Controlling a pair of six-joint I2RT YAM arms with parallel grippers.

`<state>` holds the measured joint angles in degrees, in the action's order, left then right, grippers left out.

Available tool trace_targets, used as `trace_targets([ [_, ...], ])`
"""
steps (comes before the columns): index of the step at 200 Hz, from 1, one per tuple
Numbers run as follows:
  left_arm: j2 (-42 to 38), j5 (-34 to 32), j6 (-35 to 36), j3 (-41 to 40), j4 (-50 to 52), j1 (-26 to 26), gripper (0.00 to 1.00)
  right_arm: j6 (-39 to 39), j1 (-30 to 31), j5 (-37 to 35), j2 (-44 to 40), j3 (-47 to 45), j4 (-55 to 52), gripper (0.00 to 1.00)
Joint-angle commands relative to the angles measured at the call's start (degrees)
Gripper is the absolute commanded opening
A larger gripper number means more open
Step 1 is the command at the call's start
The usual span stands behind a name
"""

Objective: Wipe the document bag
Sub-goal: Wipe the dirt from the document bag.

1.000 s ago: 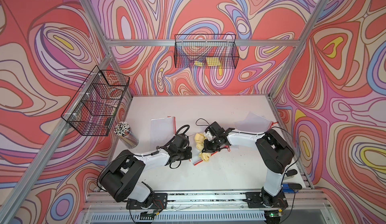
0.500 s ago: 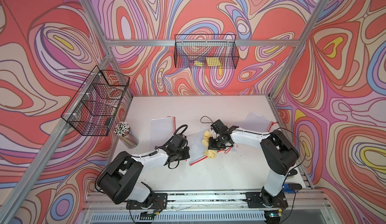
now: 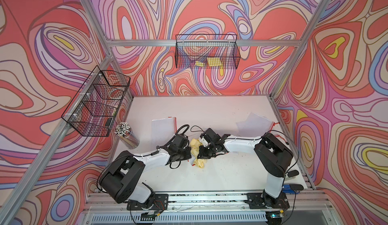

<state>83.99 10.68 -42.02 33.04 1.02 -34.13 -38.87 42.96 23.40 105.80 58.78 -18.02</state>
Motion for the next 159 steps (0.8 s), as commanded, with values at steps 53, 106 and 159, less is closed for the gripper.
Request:
trace_targets([
  [53,-0.6,-1.7,0.8,-0.9,2.1,1.1,0.00,6.8,-17.8,-10.8,-6.9,-7.6,-14.8,0.00],
  [106,1.6,0.9,-0.7,-1.3,-1.7,1.3,0.00,2.4,-2.4,-6.7,0.1,6.3,-11.5,0.00],
  [159,2.7,1.8,-0.8,-1.3,-2.6,1.2,0.00,-0.4,2.3,-3.6,8.5,10.2,-6.8,0.00],
])
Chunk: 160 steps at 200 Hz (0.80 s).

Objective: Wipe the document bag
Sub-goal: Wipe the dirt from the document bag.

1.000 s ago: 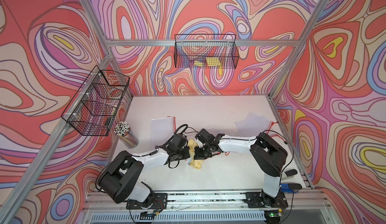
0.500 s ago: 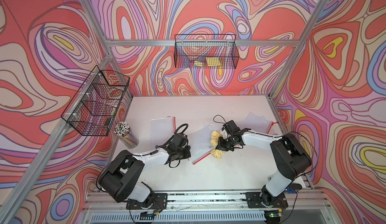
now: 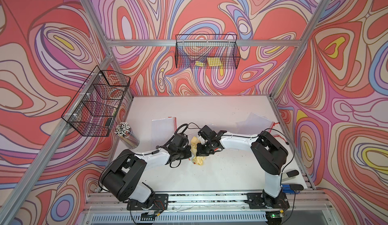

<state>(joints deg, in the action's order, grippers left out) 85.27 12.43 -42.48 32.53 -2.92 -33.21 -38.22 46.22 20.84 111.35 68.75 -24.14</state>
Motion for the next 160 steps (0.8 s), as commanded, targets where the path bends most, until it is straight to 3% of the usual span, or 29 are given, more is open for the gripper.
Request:
trace_targets([
  [1,1.3,0.1,-0.3,-0.8,1.3,0.3,0.00,-0.9,-1.0,-1.4,3.0,0.3,-0.9,0.00],
  [19,0.7,-0.2,0.1,-0.9,2.0,0.3,0.00,1.7,-3.1,-5.6,3.4,0.3,-4.6,0.00],
  [55,-0.8,-1.5,0.7,-1.3,3.6,0.3,0.00,5.3,-15.3,-6.1,-1.6,-6.3,-5.7,0.00],
  [91,-2.2,-1.7,1.1,-1.4,4.8,0.4,0.00,9.9,-23.7,-9.0,-3.6,-6.6,-9.8,0.00],
  [114,-5.8,-2.4,2.7,0.6,9.5,0.3,0.00,9.9,-24.3,-5.9,-7.3,-6.4,-8.9,0.00],
  [133,-11.0,-4.0,5.2,4.4,15.9,0.3,0.00,8.3,-24.2,-3.0,-14.9,-7.4,-7.8,0.00],
  [160,-15.0,-2.9,9.5,13.2,24.3,0.3,0.00,6.8,-24.6,-6.8,-27.5,-6.7,-10.7,0.00],
])
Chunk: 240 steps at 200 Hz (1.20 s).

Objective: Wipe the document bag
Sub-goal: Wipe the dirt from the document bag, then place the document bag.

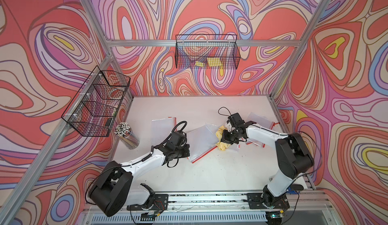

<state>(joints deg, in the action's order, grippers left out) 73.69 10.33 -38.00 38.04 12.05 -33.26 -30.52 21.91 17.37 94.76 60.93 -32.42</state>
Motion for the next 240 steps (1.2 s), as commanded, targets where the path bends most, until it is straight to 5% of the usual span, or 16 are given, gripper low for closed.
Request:
trace_targets([
  [1,-3.4,-0.7,5.2,8.0,9.5,0.4,0.00,-1.0,-0.3,-3.6,-11.4,1.3,-2.5,0.00],
  [68,5.8,8.3,9.7,33.3,11.5,-2.8,0.00,-4.0,-2.0,-21.6,-32.7,5.9,-11.8,0.00],
  [161,41.3,22.6,6.2,71.9,-5.3,-10.6,0.00,-4.6,-2.2,-29.9,-42.8,7.7,-14.3,0.00],
  [203,57.3,28.2,-11.6,76.3,-26.9,-11.3,0.00,-3.4,-2.2,-33.7,-46.8,9.1,-17.0,0.00],
  [240,65.6,22.0,-5.7,80.2,-18.9,-14.5,0.00,-2.5,-2.3,-33.6,-47.8,9.0,-18.5,0.00],
])
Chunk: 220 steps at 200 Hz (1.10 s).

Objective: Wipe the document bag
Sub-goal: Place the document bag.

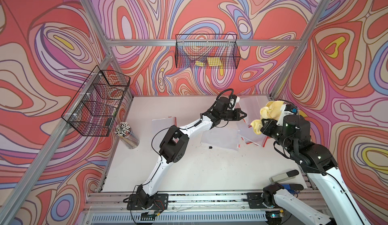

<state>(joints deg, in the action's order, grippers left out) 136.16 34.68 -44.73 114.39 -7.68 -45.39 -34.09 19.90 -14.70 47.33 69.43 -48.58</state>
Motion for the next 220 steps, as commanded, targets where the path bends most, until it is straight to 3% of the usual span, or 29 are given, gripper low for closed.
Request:
trace_targets([
  [1,3.3,-2.5,1.1,4.0,1.1,-2.5,0.00,1.1,-0.2,-1.5,-0.3,0.4,-2.4,0.00],
  [40,7.5,-2.8,-1.0,2.8,-0.1,-2.8,0.00,0.9,-0.3,-0.5,-0.3,-0.5,-2.5,0.00],
  [67,10.3,-2.4,-0.1,6.5,4.8,-2.9,0.11,0.3,-0.3,1.0,0.6,-1.3,-1.4,0.00],
  [83,11.1,-2.0,0.7,8.0,7.9,-2.9,0.27,0.0,-0.2,2.1,1.5,-1.5,-1.0,0.00],
  [104,8.7,-5.8,4.3,6.1,13.0,-2.9,0.69,-0.4,-0.2,3.4,2.6,-1.8,-0.4,0.00],
  [129,3.4,-13.6,12.0,4.0,21.8,-3.0,0.88,-0.9,-0.2,5.1,3.6,-2.3,1.0,0.00],
  [174,-12.5,-28.6,20.4,-11.5,26.4,-1.7,0.99,-1.4,-0.2,8.3,6.7,-3.9,4.5,0.00],
  [220,-24.7,-28.9,22.6,-28.8,30.8,5.8,0.95,-2.3,-0.2,16.1,16.9,-9.9,10.7,0.00],
])
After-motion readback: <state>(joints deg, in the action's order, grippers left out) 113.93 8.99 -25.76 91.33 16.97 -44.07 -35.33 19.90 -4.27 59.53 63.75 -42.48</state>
